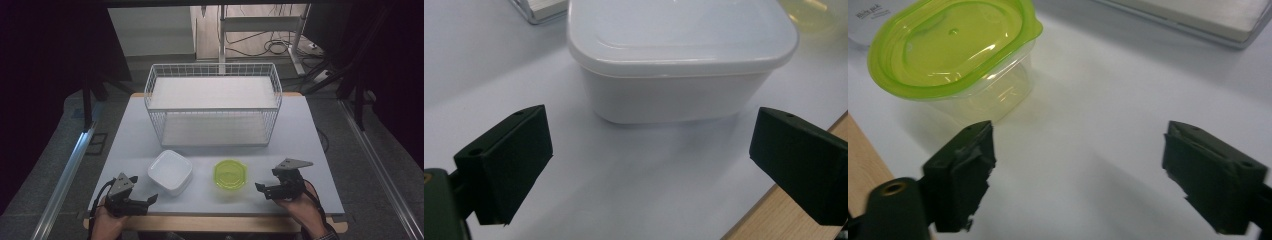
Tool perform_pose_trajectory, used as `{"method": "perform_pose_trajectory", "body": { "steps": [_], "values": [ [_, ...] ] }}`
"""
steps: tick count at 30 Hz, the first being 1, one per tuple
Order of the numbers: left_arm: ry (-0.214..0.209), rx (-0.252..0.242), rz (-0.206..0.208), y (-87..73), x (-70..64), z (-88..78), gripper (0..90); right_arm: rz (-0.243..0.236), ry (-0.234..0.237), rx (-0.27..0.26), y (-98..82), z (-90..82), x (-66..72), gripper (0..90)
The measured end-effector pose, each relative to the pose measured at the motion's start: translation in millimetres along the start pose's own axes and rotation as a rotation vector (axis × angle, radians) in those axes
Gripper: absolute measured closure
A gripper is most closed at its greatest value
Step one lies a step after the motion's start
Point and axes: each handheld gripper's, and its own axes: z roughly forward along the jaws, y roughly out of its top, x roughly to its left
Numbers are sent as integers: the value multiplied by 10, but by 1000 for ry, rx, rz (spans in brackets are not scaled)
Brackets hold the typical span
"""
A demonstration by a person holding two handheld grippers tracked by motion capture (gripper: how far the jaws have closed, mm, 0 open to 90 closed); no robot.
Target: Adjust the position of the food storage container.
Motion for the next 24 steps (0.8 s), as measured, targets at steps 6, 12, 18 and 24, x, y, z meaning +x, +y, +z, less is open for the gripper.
{"method": "perform_pose_trajectory", "body": {
  "steps": [6,12,18,24],
  "values": [
    [0,14,15,-12,-1,11,18,19,21,18,0,15,-15,243],
    [2,32,42,-3,-43,31,12,13,34,23,3,26,-12,267],
    [19,34,38,-2,-44,20,54,-1,26,17,13,18,-5,330],
    [1,23,25,-1,-33,10,77,-24,27,27,35,-9,8,464]
  ]
}}
